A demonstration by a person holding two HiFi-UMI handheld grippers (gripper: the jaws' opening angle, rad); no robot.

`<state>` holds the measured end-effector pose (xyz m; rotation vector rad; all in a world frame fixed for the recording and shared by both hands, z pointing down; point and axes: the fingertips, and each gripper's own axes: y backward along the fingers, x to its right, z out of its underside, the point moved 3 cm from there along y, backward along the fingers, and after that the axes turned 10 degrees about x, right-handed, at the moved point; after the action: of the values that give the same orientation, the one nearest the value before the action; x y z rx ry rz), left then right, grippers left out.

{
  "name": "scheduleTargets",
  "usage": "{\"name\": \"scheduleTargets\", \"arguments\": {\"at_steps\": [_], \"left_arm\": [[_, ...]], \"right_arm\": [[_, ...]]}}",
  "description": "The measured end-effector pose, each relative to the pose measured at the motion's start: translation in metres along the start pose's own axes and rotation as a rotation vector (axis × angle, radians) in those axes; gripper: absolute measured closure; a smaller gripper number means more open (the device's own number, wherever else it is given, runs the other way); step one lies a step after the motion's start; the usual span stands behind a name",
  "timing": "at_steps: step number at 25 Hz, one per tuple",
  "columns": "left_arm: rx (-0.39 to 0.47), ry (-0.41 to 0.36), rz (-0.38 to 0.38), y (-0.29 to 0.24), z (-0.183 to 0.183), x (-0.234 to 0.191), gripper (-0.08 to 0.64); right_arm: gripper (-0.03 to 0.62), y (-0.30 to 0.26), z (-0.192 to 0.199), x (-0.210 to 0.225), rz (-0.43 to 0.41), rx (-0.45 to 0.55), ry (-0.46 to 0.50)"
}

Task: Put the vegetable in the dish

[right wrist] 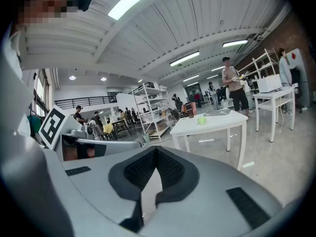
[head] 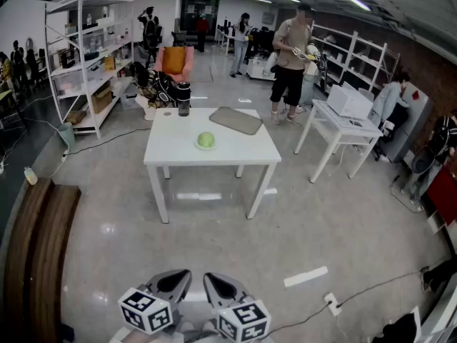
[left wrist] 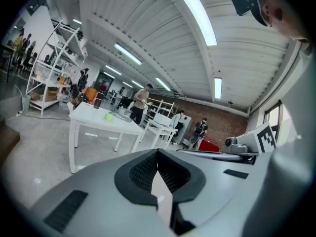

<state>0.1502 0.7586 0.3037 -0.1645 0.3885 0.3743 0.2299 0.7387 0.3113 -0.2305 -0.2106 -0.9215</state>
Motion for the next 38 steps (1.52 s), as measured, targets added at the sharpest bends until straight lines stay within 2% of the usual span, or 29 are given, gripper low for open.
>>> {"name": "scheduleTargets", "arguments": {"at_steps": [5, 11, 19, 24, 32, 38], "left_arm": [[0.019, -0.069, -0.024, -0.016, -0.015, -0.003, 0.552], [0.042, -0.086, -0.024, -0.029, -0.029, -0.001, 0.552], [0.048, -0.088, -0.020, -0.035, -0.029, 0.005, 0.552], [0.062, -0.078, -0.038, -0.040, -0.030, 0.002, 0.552], [0.085, -0.066, -0.059, -0.059, -0.022, 0.008, 0.552], [0.077, -0.079, -0.073, -0.075, -0.018, 0.008, 0.552]], "right_arm": [[0.580, -0.011, -0.025, 0.007, 0.015, 0.025, 0.083], [0.580, -0.025, -0.049, 0.009, 0.006, 0.048, 0.139], [0.580, -0.024, -0.041, 0.011, 0.000, 0.039, 0.109], [0.580, -0.023, -0.048, 0.021, -0.014, 0.073, 0.081], [0.580, -0.014, -0.055, 0.038, -0.067, 0.128, 0.086], [0.580, -0.016, -0.051, 0.065, -0.016, 0.113, 0.060]]}}
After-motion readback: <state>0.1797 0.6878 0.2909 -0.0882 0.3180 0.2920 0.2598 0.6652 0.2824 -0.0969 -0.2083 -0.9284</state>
